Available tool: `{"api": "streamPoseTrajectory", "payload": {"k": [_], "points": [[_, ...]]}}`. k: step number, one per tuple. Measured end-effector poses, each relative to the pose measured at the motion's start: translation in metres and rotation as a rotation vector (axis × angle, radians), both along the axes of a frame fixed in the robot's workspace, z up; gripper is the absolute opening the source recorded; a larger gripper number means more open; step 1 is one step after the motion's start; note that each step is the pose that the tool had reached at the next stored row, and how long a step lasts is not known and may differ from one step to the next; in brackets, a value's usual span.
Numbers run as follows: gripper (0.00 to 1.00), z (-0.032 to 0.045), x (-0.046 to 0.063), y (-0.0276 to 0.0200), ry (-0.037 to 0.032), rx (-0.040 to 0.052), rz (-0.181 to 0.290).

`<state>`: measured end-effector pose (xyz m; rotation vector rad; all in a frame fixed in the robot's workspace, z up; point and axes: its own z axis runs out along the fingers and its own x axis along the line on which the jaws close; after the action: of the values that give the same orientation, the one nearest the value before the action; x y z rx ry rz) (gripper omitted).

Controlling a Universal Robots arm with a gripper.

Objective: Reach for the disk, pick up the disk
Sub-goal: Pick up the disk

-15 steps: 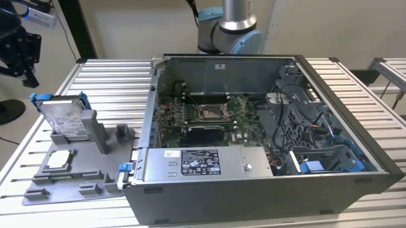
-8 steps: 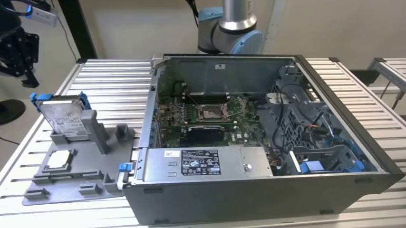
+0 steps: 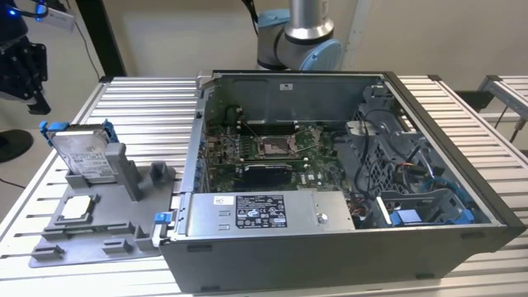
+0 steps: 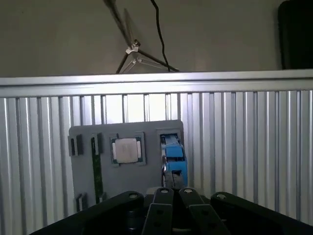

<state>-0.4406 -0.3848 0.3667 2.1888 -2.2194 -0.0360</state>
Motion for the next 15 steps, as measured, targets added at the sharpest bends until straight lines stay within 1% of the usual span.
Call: {"api": "streamPoseTrajectory", "payload": {"k": [5, 15], "points": [[0.0, 0.0, 0.0, 0.0, -0.008, -0.0001, 0.042], [0.0, -0.0001, 0.0, 0.0, -0.0083, -0.0001, 0.05]]}}
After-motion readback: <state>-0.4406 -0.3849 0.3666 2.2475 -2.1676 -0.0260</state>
